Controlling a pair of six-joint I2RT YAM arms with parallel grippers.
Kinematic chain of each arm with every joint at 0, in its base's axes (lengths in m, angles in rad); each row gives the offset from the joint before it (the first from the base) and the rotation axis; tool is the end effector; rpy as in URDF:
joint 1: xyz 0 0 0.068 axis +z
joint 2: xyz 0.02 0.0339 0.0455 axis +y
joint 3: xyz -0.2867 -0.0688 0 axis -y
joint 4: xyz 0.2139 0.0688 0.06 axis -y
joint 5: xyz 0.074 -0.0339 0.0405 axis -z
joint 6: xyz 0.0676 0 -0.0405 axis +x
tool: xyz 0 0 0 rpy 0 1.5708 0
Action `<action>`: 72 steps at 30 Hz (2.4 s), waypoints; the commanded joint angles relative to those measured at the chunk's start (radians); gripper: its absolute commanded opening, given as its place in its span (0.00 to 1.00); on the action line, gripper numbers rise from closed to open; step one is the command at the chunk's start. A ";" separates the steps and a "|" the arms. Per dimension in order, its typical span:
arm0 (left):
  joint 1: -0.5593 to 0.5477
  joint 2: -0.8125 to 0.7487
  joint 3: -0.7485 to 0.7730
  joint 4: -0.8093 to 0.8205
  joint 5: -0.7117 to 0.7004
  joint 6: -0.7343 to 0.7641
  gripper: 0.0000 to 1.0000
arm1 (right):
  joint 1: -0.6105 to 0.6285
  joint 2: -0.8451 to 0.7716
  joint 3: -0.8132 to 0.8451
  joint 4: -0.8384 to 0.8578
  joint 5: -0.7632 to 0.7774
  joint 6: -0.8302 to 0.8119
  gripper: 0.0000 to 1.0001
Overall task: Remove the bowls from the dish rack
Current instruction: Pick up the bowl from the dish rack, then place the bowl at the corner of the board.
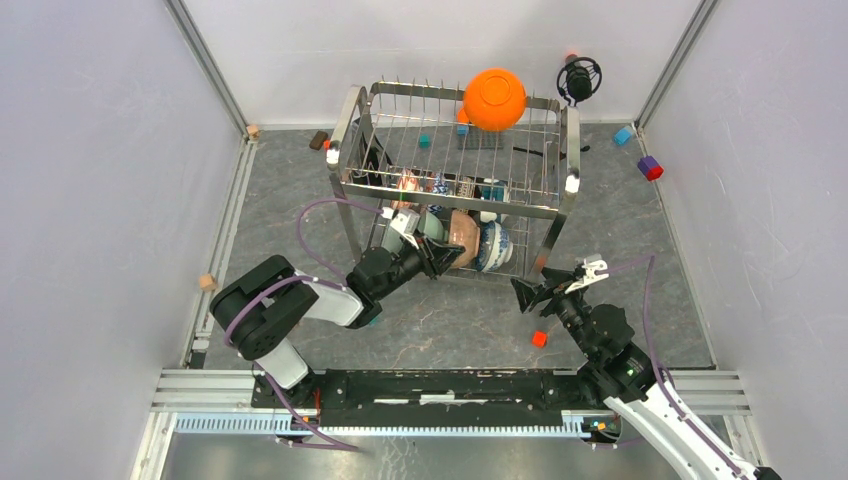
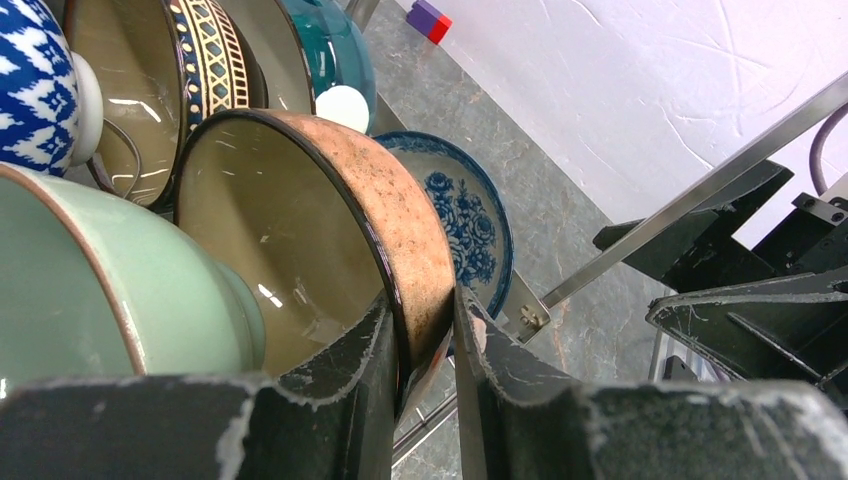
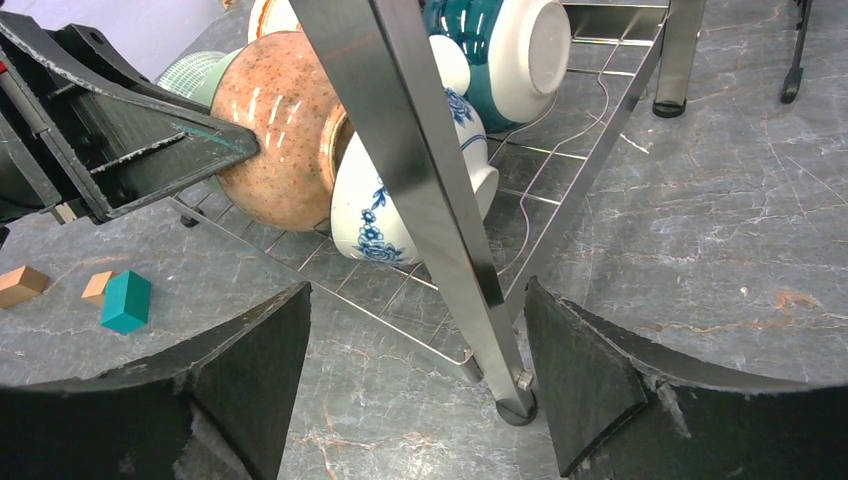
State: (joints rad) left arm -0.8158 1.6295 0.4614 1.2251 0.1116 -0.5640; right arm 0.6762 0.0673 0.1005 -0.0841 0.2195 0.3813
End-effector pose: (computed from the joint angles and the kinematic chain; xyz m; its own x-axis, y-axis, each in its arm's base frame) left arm 0.2116 -0.2359 0.2345 -0.3946 -0.3558 -0.8471 0.6969 0.4849 -0.5283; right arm 0.0759 0.0421 0.1927 -0.2010 0.3044 -0.9311 -0.3948 0.8447 0.3614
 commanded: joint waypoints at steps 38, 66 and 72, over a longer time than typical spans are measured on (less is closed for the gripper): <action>-0.080 -0.170 -0.078 0.244 0.160 0.138 0.02 | 0.002 0.052 -0.049 0.152 -0.009 0.025 0.52; -0.080 -0.462 -0.087 -0.072 -0.019 0.125 0.02 | 0.002 0.038 0.032 0.086 -0.054 0.018 0.67; -0.079 -0.534 -0.095 -0.143 -0.010 0.126 0.02 | 0.002 0.049 0.092 0.024 -0.100 -0.001 0.83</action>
State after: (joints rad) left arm -0.9009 1.1706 0.3447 1.0065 0.1322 -0.4644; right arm 0.6785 0.1131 0.1207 -0.0288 0.1646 0.3985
